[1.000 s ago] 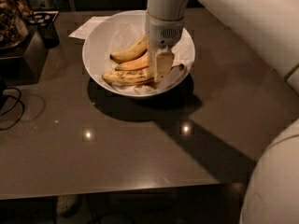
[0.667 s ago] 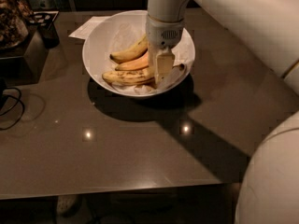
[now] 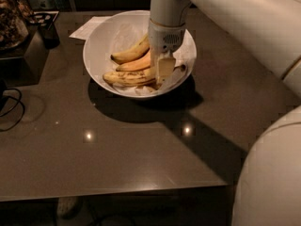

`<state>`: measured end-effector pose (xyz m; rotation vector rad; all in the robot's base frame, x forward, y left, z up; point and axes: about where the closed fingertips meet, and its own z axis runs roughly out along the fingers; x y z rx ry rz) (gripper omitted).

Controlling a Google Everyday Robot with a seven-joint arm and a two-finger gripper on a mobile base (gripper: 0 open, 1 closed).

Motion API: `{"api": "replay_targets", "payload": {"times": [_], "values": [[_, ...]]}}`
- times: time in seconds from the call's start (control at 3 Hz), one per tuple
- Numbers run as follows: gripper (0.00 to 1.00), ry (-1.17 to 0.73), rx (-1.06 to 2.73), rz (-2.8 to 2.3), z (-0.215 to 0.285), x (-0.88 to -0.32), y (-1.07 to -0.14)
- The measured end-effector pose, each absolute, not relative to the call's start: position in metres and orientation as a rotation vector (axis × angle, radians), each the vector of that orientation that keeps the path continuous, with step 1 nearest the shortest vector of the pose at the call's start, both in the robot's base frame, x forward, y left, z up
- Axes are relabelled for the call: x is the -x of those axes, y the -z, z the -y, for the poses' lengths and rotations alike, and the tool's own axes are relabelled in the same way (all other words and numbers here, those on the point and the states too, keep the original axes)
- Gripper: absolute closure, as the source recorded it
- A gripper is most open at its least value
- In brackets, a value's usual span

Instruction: Pick banana from white bowl

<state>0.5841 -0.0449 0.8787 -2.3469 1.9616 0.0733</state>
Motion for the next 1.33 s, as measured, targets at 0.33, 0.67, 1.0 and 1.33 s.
{"api": "replay_targets", "payload": {"times": [0.33,0.67,1.0,1.33], "values": [[0.87,-0.073,2.347,-1.962,0.0450,-0.5841,-0.8785],[1.00,-0.073,2.347,-1.962,0.0449,-0.5841,-0.8785],[1.00,-0.073,2.347,-1.962,0.0449,-0.5841,-0.8785],[1.00,-0.048,2.309,-1.954,0.0412,-0.5899,-0.8849]]}}
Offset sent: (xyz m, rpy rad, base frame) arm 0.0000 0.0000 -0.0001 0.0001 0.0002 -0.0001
